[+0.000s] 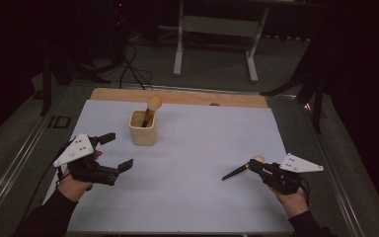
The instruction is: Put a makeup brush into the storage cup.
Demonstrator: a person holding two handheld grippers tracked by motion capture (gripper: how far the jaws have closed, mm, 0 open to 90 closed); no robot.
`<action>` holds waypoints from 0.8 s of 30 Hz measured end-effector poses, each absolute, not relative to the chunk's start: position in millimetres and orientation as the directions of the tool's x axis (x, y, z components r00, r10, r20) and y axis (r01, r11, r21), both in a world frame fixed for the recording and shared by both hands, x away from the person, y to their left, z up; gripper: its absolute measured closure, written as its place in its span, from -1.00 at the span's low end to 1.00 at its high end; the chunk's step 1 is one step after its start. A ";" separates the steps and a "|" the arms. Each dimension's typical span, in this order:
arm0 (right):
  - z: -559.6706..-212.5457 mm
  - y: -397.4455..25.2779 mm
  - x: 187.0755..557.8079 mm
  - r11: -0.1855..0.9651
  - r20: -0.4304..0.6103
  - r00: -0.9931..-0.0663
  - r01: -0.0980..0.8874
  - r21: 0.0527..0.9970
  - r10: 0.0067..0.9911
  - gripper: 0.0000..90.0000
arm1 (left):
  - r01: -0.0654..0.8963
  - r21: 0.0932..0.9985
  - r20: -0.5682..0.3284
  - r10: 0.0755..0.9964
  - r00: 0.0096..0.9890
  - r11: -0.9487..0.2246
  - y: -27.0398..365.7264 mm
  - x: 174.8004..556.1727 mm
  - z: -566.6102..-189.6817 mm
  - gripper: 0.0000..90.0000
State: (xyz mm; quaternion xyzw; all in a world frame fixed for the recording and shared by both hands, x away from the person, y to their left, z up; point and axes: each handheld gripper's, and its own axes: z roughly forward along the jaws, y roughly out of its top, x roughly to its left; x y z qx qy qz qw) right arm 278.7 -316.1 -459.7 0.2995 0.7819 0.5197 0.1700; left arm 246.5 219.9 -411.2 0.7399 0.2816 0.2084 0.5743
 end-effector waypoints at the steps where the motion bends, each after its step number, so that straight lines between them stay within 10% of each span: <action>1: -462.1 -318.4 280.1 0.285 0.047 -0.762 0.297 0.911 0.646 0.88 | 0.178 0.967 -0.017 0.655 0.755 -0.180 219.3 245.0 -413.0 -0.97; 24: -504.7 -354.1 300.0 0.312 0.099 -0.700 0.435 0.845 0.707 1.00 | 0.180 0.970 -0.032 0.645 0.764 -0.165 215.0 227.8 -439.5 -0.97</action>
